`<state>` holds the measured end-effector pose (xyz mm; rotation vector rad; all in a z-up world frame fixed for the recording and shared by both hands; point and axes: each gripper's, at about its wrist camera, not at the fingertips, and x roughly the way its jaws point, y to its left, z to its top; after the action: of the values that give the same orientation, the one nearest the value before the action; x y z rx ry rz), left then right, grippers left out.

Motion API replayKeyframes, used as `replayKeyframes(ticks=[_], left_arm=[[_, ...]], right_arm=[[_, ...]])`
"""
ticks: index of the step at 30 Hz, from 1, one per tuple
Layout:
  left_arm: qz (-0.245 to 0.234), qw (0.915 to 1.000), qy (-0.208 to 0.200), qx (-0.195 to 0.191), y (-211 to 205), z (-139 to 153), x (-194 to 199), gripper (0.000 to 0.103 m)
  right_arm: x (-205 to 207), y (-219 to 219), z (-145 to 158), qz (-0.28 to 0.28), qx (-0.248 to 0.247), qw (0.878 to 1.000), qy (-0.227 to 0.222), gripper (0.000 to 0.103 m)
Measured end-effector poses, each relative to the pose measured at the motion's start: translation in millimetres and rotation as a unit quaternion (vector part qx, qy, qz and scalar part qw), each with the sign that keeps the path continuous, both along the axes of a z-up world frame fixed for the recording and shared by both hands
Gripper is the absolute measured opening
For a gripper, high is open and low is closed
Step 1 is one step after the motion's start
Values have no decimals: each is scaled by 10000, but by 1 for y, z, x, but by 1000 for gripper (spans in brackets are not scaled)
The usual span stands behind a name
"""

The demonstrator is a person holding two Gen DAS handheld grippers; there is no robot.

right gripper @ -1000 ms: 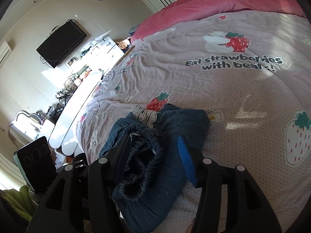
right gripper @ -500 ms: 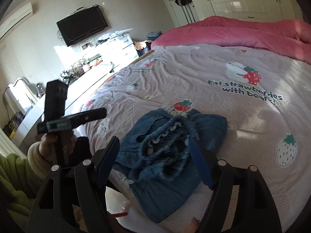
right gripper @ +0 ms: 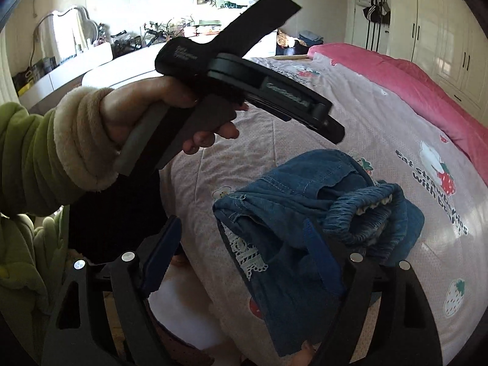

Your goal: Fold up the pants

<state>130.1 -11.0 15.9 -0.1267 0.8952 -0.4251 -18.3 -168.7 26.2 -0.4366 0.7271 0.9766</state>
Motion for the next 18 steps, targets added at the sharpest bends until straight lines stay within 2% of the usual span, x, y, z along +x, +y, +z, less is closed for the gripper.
replayKeyframes(ticks=[2, 3, 4, 6, 7, 9, 11, 13, 16, 18], left_arm=[[-70, 9999, 39, 63, -7, -3, 4, 92], [-97, 9999, 54, 75, -10, -5, 6, 92], [-136, 9998, 82, 80, -12, -7, 7, 92], [-187, 9996, 156, 113, -16, -13, 10, 78], [-197, 9995, 194, 122, -17, -16, 12, 74], [-272, 9992, 281, 80, -20, -22, 13, 59], [-320, 9990, 297, 85, -23, -27, 13, 57], [-327, 9990, 275, 118, -25, -32, 13, 57], [-342, 9990, 278, 71, -26, -36, 14, 57], [-365, 9990, 267, 58, -26, -37, 15, 57]], right_arm=[[7, 8, -4, 66, -125, 9999, -71, 78], [10, 12, -6, 98, -195, 9997, -100, 69], [12, 15, -8, 141, -292, 9994, -139, 56], [16, 23, -14, 204, -529, 9978, -330, 45], [18, 27, -16, 249, -616, 9970, -404, 44], [21, 33, -23, 363, -741, 9952, -523, 43], [22, 37, -28, 488, -841, 9939, -514, 35], [20, 37, -30, 642, -816, 9940, -346, 15], [8, 27, -27, 679, -774, 9941, -332, 6], [-1, 17, -27, 709, -809, 9936, -345, 5]])
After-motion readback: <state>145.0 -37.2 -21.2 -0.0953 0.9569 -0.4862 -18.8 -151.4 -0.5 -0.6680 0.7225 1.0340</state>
